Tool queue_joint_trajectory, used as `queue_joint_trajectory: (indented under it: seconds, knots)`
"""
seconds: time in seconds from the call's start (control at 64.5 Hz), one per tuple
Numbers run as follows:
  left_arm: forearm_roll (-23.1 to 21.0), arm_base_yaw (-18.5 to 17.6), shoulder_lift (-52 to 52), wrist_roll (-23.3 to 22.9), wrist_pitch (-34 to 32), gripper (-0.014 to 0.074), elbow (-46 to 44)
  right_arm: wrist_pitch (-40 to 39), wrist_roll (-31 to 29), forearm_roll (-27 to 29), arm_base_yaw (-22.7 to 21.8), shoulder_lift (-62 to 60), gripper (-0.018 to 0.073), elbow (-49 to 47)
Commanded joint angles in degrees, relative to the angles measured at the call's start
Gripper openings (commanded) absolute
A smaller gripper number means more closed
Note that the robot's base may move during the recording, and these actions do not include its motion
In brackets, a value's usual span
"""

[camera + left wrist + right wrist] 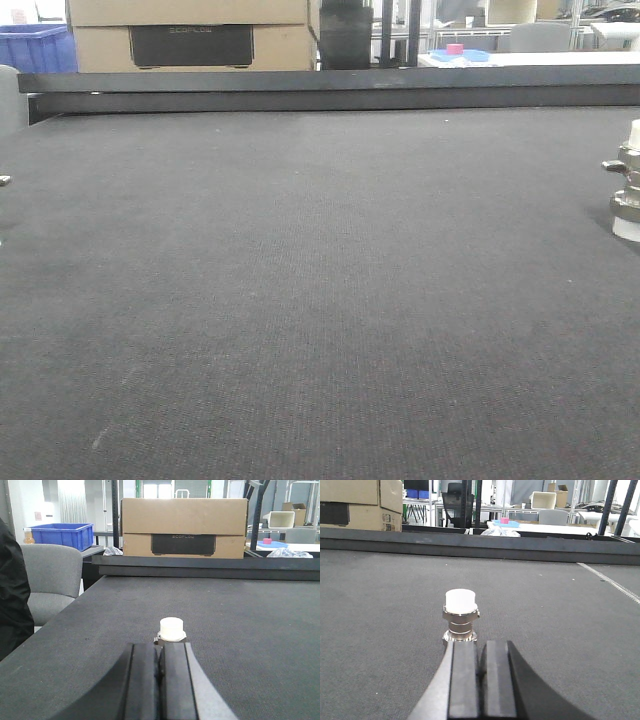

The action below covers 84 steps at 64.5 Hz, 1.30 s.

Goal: Place valve from conveyor to right shelf box

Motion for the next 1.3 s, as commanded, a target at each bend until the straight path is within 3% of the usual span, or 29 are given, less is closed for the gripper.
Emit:
queue_joint_trajectory:
  seconds: [0.0,0.714,0.946,1.132,1.179,1.288]
  knots:
    - [-0.23,-0.03,-0.16,-0.16,-1.03,-0.0111,-0.15,-1.31,-0.15,-0.28,0.02,-0.19,-0.0162,-0.04]
    - [-2.19,-0.03,-0.16,-0.16,-2.47,-0.0111,-0.15,-2.75,-0.15,-0.28,0.02,-0.19,-0.0162,-0.04]
    - [-2.19,-0.03,-0.16,-0.16,-2.88,-0.0111,-0.15,-8.65,-0.15,-0.28,0.02,-0.19,-0.0162,-0.04]
    - [-2.19,-0.03,-0.16,-0.16,-9.22,-0.0111,-0.39,-14.98,-0.15,1.99,0.02,-0.19,-0.0162,-0.33]
    - [-2.19,-0.03,-0.16,-0.16,-8.45,-0.0111,-2.78,-12.84,-0.15,1.99,0.02,-0.19,-0.0162,-3.85]
    - [-2.19,-0.03,0.67,-0.16,-1.21,-0.0111,-11.58,2.04,-0.15,1.99,0.02,-0.19,-0.0162,-14.73]
